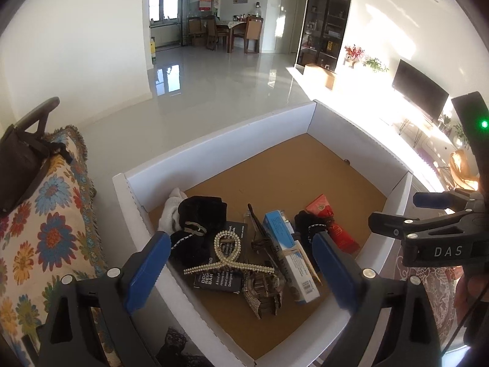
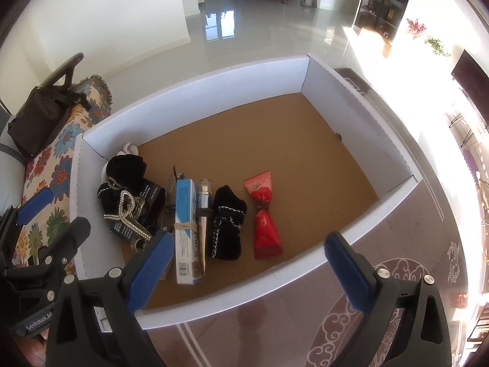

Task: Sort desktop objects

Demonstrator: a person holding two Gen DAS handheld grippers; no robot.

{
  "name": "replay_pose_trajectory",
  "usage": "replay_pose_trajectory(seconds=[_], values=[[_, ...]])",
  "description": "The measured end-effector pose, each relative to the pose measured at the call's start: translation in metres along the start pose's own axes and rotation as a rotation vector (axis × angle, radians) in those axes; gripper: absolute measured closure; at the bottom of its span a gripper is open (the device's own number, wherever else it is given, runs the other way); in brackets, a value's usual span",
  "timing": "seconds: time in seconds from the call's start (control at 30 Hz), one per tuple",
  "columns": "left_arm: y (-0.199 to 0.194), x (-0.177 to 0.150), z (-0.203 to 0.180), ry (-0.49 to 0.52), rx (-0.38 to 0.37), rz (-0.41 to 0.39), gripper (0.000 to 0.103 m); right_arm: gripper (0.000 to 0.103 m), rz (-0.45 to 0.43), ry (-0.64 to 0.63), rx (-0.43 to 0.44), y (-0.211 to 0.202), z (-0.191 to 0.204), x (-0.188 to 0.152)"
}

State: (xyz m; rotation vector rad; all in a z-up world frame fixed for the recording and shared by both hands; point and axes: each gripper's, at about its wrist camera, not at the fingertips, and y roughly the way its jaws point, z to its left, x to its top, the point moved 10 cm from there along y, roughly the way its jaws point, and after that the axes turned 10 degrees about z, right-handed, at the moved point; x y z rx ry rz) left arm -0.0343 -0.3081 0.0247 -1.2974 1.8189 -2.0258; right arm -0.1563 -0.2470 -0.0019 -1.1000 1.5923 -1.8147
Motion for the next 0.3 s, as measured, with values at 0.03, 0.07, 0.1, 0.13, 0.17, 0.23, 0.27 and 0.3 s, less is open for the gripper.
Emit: replay_pose_trajectory(seconds=[0.03,0.07,0.1,0.13,0.17,0.23,0.27,0.3], values=[[-0.001,0.0,0.0,-0.018,-0.009,-0.001,0.0,0.004,-0.002,0.002,0.0,0.0,-0.001,0.0],[-0.001,0.001,0.002,-0.041,-0.004,-0.001,0.0,0.004,-0.004,0.004,0.0,0.001,-0.002,0.0],[-0.001,0.001,0.005,-0.064,0.011,-0.002,0.0,0.004,-0.006,0.006,-0.001,0.001,-0.003,0.0],[-0.001,0.001,0.009,-0.083,0.032,-0.01,0.0,0.004,-0.007,0.007,-0.003,0.002,-0.004,0.0],[-0.003,0.001,0.01,-0.094,0.05,-0.023,0.0,0.004,-0.007,0.008,-0.001,0.002,-0.004,0.0],[-0.006,0.002,0.01,-0.091,0.076,-0.047,0.0,0.004,-0.005,0.008,0.0,0.003,-0.004,0.0],[-0.007,0.003,0.009,-0.084,0.086,-0.057,0.0,0.004,-0.005,0.008,0.001,0.004,-0.004,0.0],[-0.008,0.003,0.008,-0.081,0.092,-0.063,0.0,0.004,-0.004,0.006,0.002,0.004,-0.004,0.0]])
